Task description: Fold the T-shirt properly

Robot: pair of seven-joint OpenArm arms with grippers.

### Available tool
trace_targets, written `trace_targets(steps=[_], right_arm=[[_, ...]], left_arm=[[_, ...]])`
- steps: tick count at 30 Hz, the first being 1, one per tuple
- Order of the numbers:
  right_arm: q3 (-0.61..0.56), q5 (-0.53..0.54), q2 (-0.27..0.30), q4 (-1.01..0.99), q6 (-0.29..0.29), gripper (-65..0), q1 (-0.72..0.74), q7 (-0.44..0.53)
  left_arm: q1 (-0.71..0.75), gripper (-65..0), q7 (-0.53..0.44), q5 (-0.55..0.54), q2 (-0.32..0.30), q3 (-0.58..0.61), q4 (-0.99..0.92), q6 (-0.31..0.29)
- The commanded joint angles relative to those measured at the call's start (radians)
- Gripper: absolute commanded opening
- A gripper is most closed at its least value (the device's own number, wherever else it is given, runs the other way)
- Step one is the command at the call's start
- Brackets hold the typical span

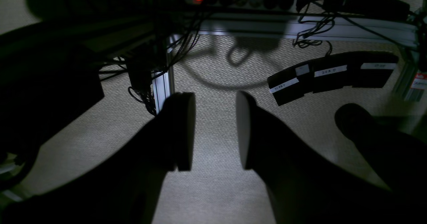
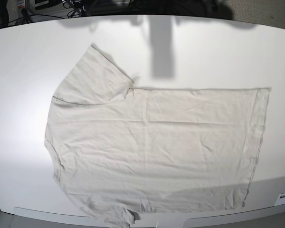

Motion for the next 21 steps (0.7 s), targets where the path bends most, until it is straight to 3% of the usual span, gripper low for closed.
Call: trace_targets(steps=[1,5,11,18,21], right_arm=[[0.000,0.005,0.015,0.016,0.003,-43.4,-0.014,0.005],[0.000,0.005,0.024,0.090,0.007,-43.4,-0.068,0.004],[0.000,0.006,0.031,0.247,0.010,-43.4,-0.188,-0.002],[0.000,0.057,0.042,0.439,0.039,-43.4,-0.348,-0.026],[0.000,0.057,0.058,0.521,0.053,-43.4,-0.414,-0.043]], left_arm=[[0.021,-52.5,-0.011,-0.001,0.003,0.000,0.023,-0.021],[0.085,-52.5,-0.014,-0.001,0.031,0.000,0.124,-0.099],[0.198,-52.5,0.023,-0.001,0.081,0.001,0.304,-0.103],[0.329,-49.3,0.082,-0.002,0.085,0.001,0.512,-0.107],[0.387,-47.8,0.118,-0.004,0.085,0.001,0.595,-0.149]])
